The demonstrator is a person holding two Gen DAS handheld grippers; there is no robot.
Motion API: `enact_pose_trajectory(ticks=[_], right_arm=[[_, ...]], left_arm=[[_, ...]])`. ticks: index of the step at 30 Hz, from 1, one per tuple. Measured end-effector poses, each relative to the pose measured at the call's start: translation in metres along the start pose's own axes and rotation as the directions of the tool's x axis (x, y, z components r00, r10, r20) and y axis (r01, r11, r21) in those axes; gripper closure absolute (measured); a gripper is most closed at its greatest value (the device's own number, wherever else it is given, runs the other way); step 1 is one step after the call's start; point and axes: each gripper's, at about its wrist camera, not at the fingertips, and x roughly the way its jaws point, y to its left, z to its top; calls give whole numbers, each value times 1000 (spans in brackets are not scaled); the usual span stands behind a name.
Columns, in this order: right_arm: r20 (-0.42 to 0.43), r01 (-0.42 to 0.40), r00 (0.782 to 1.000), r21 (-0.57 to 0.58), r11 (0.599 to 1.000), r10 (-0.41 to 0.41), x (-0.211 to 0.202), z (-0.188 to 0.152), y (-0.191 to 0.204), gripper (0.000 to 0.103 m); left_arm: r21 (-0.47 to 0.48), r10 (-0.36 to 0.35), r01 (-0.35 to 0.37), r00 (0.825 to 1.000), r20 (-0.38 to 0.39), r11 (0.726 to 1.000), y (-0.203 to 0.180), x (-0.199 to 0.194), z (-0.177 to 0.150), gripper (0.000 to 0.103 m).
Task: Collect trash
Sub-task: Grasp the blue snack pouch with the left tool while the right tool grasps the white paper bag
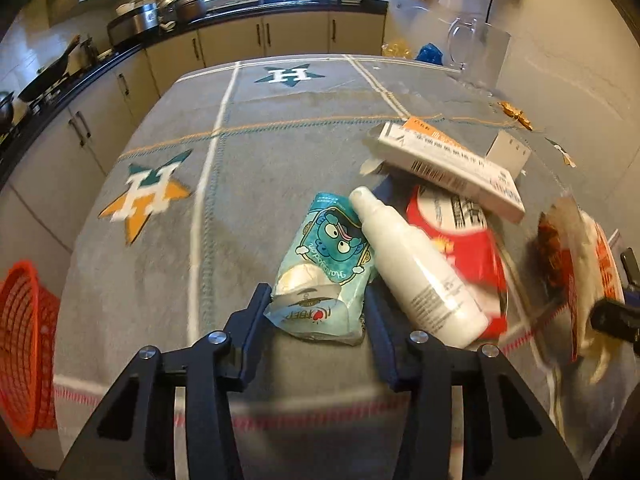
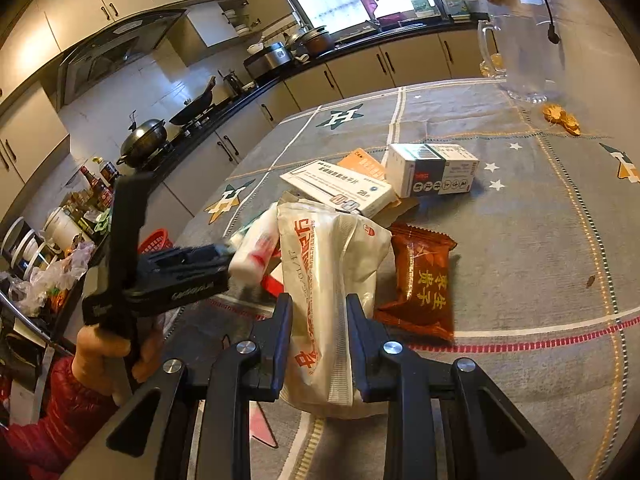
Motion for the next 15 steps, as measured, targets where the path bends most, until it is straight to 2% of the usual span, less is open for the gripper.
enact_pose_trajectory(ticks=[3,7,15], right_arm=[[-2,-7,1000,-7,1000,7,1,-1,5,74],[-7,-18,1000,-19,1000,18,4,-1,12,74],[-20,-39,999,-58,998,38,9,-3,35,74]], left_arm=[[-6,4,-4,1000,20,1000,7,-17,-16,59],[9,93,-94,992,86,995,12,-38,-31,59],[-35,58,-53,987,149,998,21,-65,-40,59]])
